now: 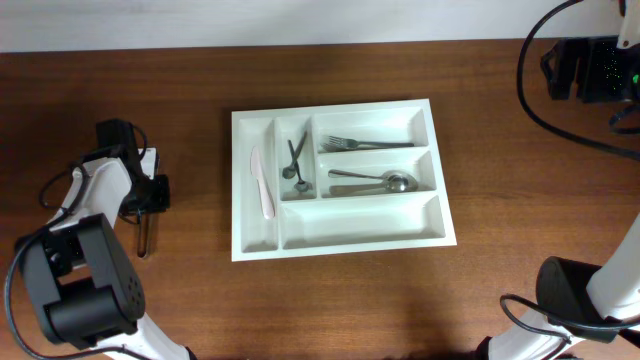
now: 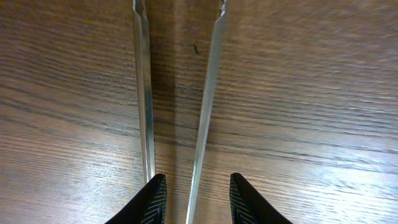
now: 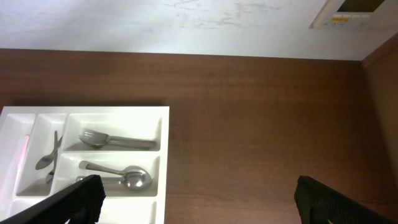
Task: Pack container
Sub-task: 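Move the left gripper to the metal tongs and grasp them, then carry the tongs with the left gripper into the bottom compartment and release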
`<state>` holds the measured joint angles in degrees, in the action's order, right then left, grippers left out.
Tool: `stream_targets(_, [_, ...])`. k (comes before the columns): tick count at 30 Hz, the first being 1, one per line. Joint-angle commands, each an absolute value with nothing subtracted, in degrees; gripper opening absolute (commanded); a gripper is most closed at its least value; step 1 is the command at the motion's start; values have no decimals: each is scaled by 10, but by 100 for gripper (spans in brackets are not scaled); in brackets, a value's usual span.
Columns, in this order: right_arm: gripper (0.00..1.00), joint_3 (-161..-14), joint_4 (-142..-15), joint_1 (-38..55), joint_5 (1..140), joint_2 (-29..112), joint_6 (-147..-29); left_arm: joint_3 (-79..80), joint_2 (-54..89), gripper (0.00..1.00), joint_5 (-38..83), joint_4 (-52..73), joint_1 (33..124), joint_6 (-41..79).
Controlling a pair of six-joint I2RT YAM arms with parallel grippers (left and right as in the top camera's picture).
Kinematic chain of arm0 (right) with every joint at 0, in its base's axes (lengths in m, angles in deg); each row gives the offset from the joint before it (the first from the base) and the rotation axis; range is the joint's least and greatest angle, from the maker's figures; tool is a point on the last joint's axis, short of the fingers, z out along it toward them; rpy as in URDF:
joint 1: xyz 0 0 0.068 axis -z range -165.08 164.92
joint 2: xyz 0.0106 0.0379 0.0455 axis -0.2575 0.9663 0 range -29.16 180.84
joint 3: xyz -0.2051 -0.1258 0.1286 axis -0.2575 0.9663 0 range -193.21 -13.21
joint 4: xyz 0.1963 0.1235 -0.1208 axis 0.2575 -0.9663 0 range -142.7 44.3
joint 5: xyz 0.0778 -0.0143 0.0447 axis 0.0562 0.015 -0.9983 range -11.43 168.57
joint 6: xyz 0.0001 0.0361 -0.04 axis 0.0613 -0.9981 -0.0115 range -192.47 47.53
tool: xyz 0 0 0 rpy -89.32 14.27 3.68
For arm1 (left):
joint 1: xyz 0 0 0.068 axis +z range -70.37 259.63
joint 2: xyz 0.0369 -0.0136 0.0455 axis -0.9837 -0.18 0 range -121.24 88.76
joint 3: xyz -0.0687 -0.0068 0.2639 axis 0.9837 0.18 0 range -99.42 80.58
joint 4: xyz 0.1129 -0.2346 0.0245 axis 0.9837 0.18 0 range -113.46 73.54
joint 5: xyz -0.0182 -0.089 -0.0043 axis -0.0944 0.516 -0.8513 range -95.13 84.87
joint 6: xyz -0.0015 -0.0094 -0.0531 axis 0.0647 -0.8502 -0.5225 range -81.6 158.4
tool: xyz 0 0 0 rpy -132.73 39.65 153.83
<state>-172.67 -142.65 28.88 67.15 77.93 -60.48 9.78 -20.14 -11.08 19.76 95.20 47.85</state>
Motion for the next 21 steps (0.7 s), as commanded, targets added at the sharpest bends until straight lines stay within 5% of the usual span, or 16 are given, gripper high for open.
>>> stream_targets(1, [99,-1728,-1430,292,672,780,-610,102,-228,35,-104,191,958,493])
stream_targets(3, [99,-1728,-1430,292,672,780,-610,102,-237,32,-104,191,958,496])
stream_targets(5, [99,-1728,-1430,292,673,780,-610,102,-245,12,-102,191,958,497])
stream_targets(7, [99,-1728,-1430,292,672,780,-610,102,-246,2,-103,191,958,497])
stream_targets(21, [99,-1728,-1430,292,673,780,-610,-72,-206,2,-98,309,955,470])
